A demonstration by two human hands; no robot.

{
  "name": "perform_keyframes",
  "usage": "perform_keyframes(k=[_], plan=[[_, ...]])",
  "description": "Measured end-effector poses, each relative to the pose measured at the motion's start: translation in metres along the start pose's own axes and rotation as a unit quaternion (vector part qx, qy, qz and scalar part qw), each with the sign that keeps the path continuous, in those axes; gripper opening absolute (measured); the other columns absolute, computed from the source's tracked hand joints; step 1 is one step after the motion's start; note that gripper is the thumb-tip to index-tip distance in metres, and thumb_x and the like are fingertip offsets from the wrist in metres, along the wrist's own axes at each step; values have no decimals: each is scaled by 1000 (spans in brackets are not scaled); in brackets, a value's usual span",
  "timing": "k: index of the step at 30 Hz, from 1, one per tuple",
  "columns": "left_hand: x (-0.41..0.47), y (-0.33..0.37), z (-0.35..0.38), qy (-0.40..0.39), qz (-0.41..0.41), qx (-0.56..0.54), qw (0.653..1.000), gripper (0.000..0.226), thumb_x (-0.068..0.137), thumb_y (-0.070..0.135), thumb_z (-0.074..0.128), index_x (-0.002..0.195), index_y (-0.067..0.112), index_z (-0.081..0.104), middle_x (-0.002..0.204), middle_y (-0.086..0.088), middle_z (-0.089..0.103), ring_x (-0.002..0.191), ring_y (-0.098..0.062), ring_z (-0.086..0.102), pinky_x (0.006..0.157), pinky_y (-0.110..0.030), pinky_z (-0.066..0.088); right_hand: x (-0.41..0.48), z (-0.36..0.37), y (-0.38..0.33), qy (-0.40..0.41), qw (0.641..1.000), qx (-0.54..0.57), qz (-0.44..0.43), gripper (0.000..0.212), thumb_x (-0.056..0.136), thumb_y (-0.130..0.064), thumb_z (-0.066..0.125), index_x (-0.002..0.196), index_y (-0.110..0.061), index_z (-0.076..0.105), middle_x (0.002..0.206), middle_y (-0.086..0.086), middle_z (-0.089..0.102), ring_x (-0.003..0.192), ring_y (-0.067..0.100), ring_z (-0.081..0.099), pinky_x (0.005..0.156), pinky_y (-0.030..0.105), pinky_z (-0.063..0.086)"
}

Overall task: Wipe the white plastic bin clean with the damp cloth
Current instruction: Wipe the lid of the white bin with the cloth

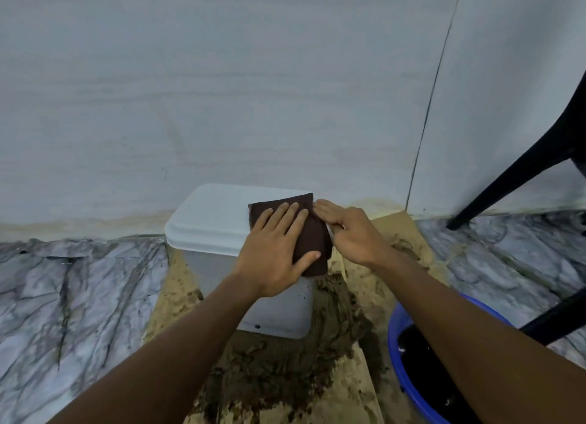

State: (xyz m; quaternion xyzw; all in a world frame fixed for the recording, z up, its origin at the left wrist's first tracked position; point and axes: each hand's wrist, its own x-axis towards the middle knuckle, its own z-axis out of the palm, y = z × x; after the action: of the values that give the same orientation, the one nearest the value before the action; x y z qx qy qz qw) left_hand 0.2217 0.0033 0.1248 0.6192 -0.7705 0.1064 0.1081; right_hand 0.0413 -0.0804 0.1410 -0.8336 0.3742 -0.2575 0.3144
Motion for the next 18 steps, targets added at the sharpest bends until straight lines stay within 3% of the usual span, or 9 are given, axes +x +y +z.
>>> perform_keyframes(k=[3,6,9,13,16,18], plan=[[-2,-11,-5,12,-8,-82,997,78,97,68,34,160,21,28,167,-1,23,156,-17,16,128,-36,7,0,-1,-3,0,1000,23,-10,55,88,22,39,137,0,51,151,12,43,145,18,32,119,24,21],[-11,-34,-11,-3,-3,-160,987,70,97,66,46,157,33,33,166,8,25,155,-8,15,127,-35,12,-3,-1,-4,-6,999,31,-26,63,81,28,35,135,2,54,148,14,46,144,19,34,121,31,22],[-27,-62,-11,-11,10,-138,990,78,91,75,44,158,38,29,167,13,21,155,-8,13,125,-29,8,-6,-2,-3,-14,999,31,-20,65,80,26,34,136,-1,54,148,10,47,144,16,32,120,26,20],[-52,-90,-8,30,-18,-99,995,86,88,78,49,158,33,30,166,8,25,155,-12,18,125,-36,14,-9,2,-7,-10,999,33,-8,56,88,19,38,135,-5,56,147,4,49,142,8,32,110,5,16],[-53,-87,-4,47,-36,-83,995,85,90,79,43,158,28,33,165,3,29,154,-17,22,126,-39,15,-6,6,-8,5,1000,2,-11,49,93,9,44,137,-9,55,149,2,47,142,7,32,114,12,17],[-43,-75,-4,41,-61,-88,993,81,93,78,33,158,28,33,166,1,28,155,-17,20,126,-35,9,-4,10,-11,8,999,-40,-3,46,98,-10,48,144,-15,49,154,-3,40,146,10,27,114,15,13]])
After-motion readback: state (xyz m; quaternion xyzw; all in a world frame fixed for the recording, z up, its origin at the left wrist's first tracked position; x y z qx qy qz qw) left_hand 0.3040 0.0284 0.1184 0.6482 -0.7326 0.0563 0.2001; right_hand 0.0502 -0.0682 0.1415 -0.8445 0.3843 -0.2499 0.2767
